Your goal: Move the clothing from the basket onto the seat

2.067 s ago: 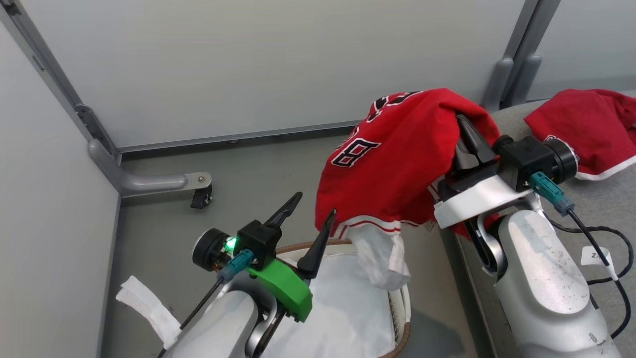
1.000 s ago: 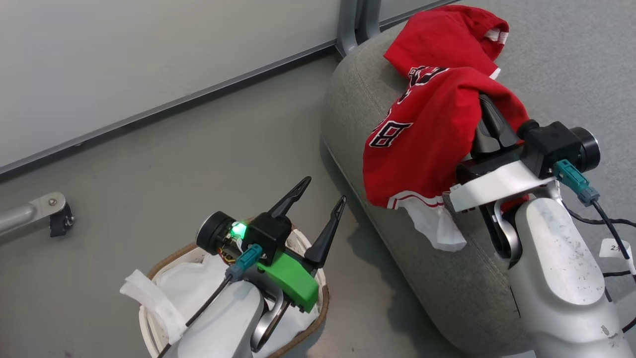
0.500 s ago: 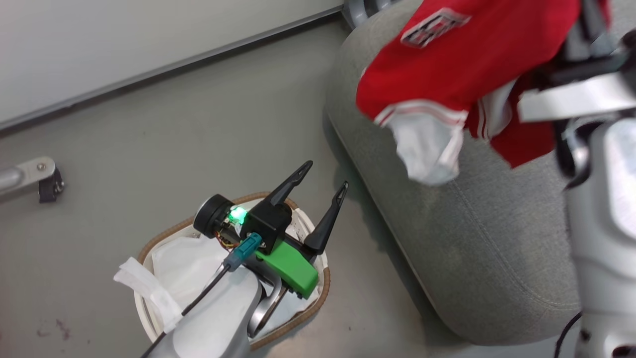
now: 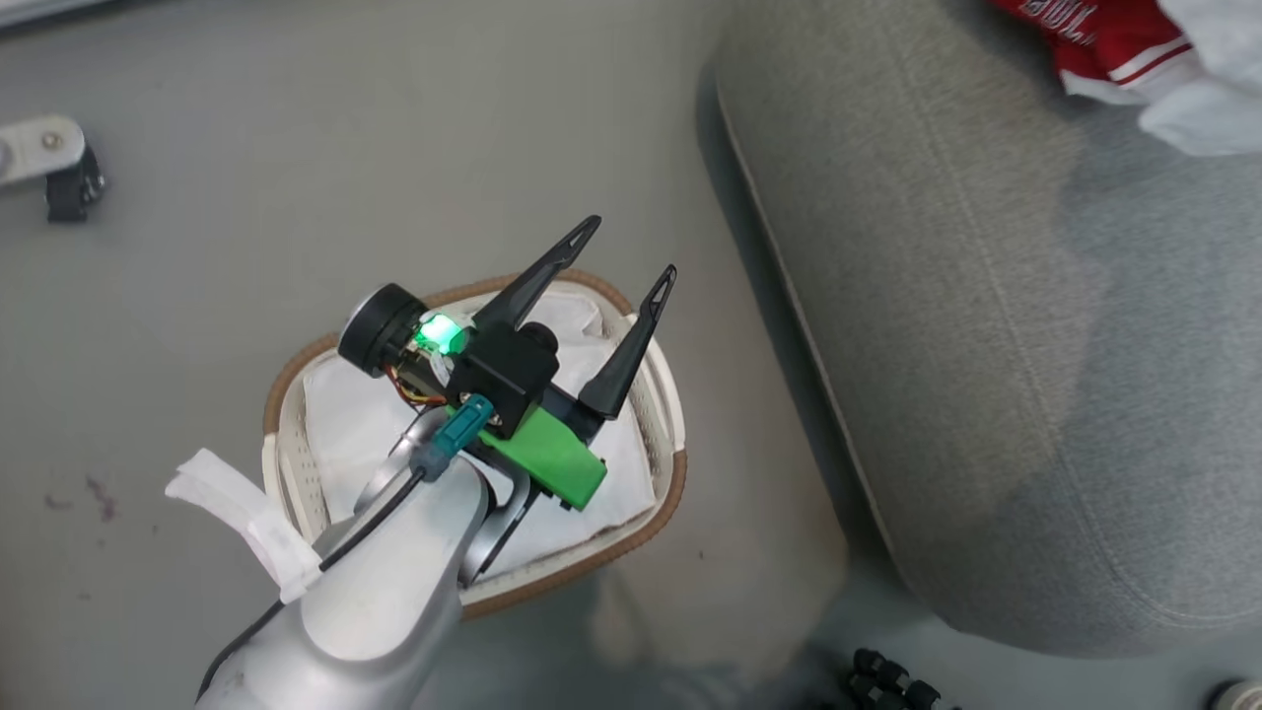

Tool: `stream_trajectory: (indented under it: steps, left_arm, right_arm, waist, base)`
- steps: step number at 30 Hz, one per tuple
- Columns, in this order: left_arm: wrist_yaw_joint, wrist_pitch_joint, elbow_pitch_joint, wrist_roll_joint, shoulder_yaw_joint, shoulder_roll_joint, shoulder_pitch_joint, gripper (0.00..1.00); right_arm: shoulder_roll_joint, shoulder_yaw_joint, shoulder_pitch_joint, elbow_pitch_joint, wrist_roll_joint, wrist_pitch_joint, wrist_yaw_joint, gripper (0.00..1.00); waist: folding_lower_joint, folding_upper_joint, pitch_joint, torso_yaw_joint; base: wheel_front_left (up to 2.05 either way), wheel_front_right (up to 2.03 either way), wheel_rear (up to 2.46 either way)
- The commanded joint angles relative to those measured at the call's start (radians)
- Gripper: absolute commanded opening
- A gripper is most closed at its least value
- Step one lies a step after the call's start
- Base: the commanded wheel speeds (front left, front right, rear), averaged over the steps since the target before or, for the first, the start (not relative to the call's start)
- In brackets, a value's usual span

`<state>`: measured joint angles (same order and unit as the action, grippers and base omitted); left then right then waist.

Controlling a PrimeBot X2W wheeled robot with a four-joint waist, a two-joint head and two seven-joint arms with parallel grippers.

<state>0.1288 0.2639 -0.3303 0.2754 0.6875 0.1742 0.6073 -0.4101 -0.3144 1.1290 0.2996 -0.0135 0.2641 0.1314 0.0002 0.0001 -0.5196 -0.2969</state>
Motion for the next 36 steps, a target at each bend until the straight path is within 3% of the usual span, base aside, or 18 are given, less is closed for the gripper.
stream_trajectory:
  steps: [1, 5, 7, 17, 26, 27, 28, 29, 30, 36]
  left_arm:
    - [0.003, 0.001, 0.005, -0.014, 0.001, 0.010, 0.023, 1.00]
    - [0.003, 0.001, 0.017, -0.021, 0.002, 0.019, 0.043, 1.00]
    - [0.003, 0.001, 0.018, -0.025, -0.002, 0.023, 0.047, 1.00]
    - [0.003, 0.001, 0.011, -0.030, -0.006, 0.019, 0.052, 1.00]
    - [0.003, 0.001, 0.013, -0.019, 0.001, 0.014, 0.040, 1.00]
    - [0.003, 0.001, 0.013, -0.018, 0.001, 0.012, 0.039, 1.00]
    - [0.003, 0.001, 0.013, -0.016, 0.000, 0.010, 0.038, 1.00]
    - [0.003, 0.001, 0.013, -0.013, 0.000, 0.009, 0.035, 1.00]
    - [0.003, 0.001, 0.012, -0.012, 0.000, 0.009, 0.032, 1.00]
    - [0.003, 0.001, 0.008, 0.003, -0.016, -0.010, 0.005, 1.00]
  right_arm:
    - [-0.021, -0.021, 0.016, 0.022, 0.009, 0.000, -0.001, 0.00]
    - [-0.068, -0.066, 0.000, 0.076, 0.019, 0.000, -0.001, 0.00]
    - [-0.062, -0.073, -0.030, 0.098, 0.019, 0.000, -0.001, 0.00]
    - [0.049, -0.144, -0.201, 0.200, 0.020, 0.000, -0.001, 0.00]
    - [0.123, -0.127, -0.333, 0.179, 0.048, 0.000, -0.001, 0.00]
    - [0.128, -0.127, -0.347, 0.181, 0.046, 0.000, -0.001, 0.13]
    - [0.133, -0.125, -0.360, 0.188, 0.040, 0.000, -0.001, 0.32]
    - [0.135, -0.122, -0.372, 0.191, 0.034, 0.000, -0.001, 0.91]
    - [0.134, -0.120, -0.381, 0.188, 0.029, 0.000, -0.001, 1.00]
    - [0.140, -0.093, -0.471, 0.172, 0.022, 0.000, -0.001, 1.00]
  waist:
    - [-0.0002, -0.0001, -0.117, 0.069]
    - [-0.0002, -0.0001, -0.167, 0.082]
    - [-0.0002, -0.0001, -0.188, 0.084]
    - [-0.0002, -0.0001, -0.218, 0.083]
    - [-0.0002, -0.0001, -0.186, 0.072]
    - [-0.0002, -0.0001, -0.180, 0.070]
    - [-0.0002, -0.0001, -0.174, 0.068]
    - [-0.0002, -0.0001, -0.165, 0.066]
    - [-0.0002, -0.0001, -0.154, 0.064]
    - [-0.0002, -0.0001, -0.083, 0.058]
  base:
    - [0.00, 0.00, 0.00]
    - [0.00, 0.00, 0.00]
    - [0.00, 0.00, 0.00]
    - [0.00, 0.00, 0.00]
    - [0.00, 0.00, 0.00]
    - [0.00, 0.00, 0.00]
    - [0.00, 0.00, 0.00]
    - [0.00, 0.00, 0.00]
    - [0.00, 0.00, 0.00]
    - [0.00, 0.00, 0.00]
